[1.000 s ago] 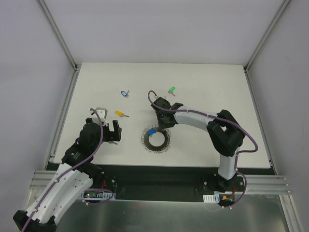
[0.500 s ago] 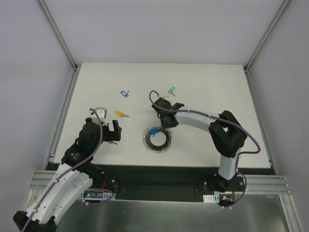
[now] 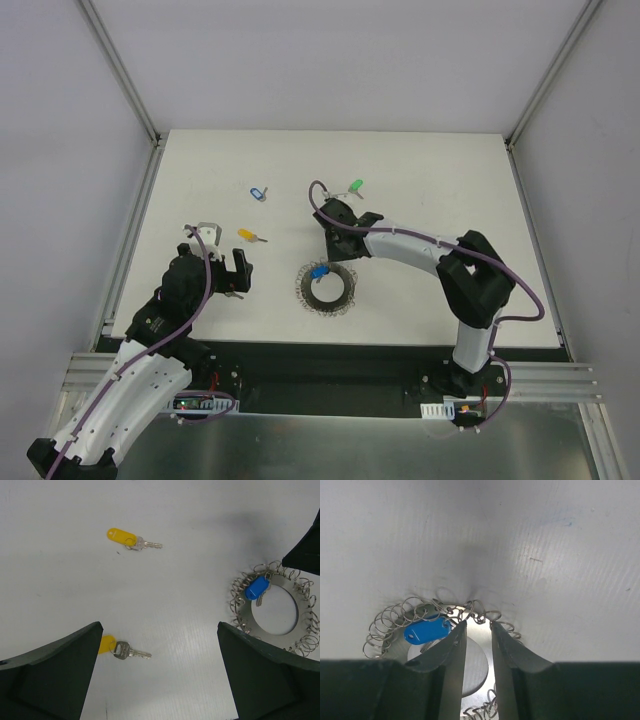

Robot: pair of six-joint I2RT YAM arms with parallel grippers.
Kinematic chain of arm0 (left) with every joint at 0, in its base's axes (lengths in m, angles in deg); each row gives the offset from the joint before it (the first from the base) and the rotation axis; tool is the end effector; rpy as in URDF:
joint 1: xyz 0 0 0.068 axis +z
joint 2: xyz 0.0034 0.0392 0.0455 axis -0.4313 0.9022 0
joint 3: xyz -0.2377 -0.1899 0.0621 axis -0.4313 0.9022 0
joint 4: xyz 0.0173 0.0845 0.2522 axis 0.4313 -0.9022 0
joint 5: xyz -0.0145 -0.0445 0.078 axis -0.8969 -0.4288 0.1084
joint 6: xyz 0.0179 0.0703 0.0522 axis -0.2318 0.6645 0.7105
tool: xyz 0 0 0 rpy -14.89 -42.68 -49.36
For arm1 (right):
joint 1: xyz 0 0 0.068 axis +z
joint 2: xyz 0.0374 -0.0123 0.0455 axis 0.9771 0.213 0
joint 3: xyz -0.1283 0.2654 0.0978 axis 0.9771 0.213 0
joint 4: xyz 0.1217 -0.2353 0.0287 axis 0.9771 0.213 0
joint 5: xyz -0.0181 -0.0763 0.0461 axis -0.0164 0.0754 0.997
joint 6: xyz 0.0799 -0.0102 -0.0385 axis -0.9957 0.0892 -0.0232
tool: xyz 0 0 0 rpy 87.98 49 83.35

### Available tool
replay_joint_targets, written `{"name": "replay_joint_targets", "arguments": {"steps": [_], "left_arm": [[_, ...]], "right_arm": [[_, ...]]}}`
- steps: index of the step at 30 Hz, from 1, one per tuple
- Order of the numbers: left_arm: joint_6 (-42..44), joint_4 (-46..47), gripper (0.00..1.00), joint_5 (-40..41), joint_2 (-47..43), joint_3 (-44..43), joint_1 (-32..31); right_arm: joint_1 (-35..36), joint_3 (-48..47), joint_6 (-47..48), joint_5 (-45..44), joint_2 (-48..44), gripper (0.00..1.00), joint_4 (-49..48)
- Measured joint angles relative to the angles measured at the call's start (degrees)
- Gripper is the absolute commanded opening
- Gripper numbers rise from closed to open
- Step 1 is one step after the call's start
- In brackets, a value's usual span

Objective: Put the keys on the keyring

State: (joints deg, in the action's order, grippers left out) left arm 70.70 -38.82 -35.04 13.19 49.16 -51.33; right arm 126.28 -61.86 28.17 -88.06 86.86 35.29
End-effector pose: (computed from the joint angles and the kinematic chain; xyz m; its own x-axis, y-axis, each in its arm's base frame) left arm 0.1306 -0.0488 0.2669 -0.3259 -0.0815 -0.9419 0.2239 0.9613 -0.1607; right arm 0.3009 0.3087 0.1982 -0.7061 -0.3737 -0.6015 -0.4353 0.8990 -0.0475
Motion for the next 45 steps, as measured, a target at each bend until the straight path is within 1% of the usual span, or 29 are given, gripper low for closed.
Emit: {"name": "replay_joint_targets", "arguments": {"steps": [9, 13, 15, 16, 18, 25, 31, 36, 41, 45], "left_arm": [[0.00, -0.02, 0.99, -0.39, 0.00, 0.00, 0.00], [0.00, 0.00, 0.99, -0.39, 0.00, 0.00, 0.00], [0.00, 0.00, 0.99, -0.39, -0.02, 0.00, 0.00], [0.00, 0.00, 0.99, -0.39, 0.00, 0.00, 0.00], [0.00, -0.02, 0.99, -0.42, 0.00, 0.00, 0.00], [0.00, 0.00, 0.99, -0.68, 0.00, 0.00, 0.00], [-0.02, 0.02, 0.99, -1.46, 0.15, 0.00, 0.00], [-0.02, 0.11, 0.99, -1.53, 0.35, 0.00, 0.00], [-0.02, 0.42, 0.99, -1.55, 0.37, 0.00, 0.00], [-0.02, 0.63, 0.99, -1.79, 0.50, 0.00, 0.00]], "right_arm": [[-1.25, 0.04, -0.79, 2.16, 2.93, 0.28, -2.34], [-1.36, 0.37, -0.85, 2.54, 3.08, 0.13, -2.56], [-1.36, 0.39, -0.72, 3.30, 3.08, 0.10, -2.89], [-1.38, 0.39, -0.46, 3.85, 3.08, 0.06, -3.15], [-1.36, 0.39, -0.20, 4.85, 3.08, 0.01, -3.67], [-1.20, -0.11, 2.71, 6.60, 2.80, 0.01, -3.10], [1.18, -4.46, 10.43, 6.14, 0.04, 0.01, 1.51], [2.73, -4.98, 14.51, 3.50, -5.14, 0.01, 3.21], [1.60, -5.49, 19.63, 2.29, -12.11, 0.01, 5.01], [1.09, -7.91, 23.37, 2.51, -13.35, 0.01, 4.92]]}}
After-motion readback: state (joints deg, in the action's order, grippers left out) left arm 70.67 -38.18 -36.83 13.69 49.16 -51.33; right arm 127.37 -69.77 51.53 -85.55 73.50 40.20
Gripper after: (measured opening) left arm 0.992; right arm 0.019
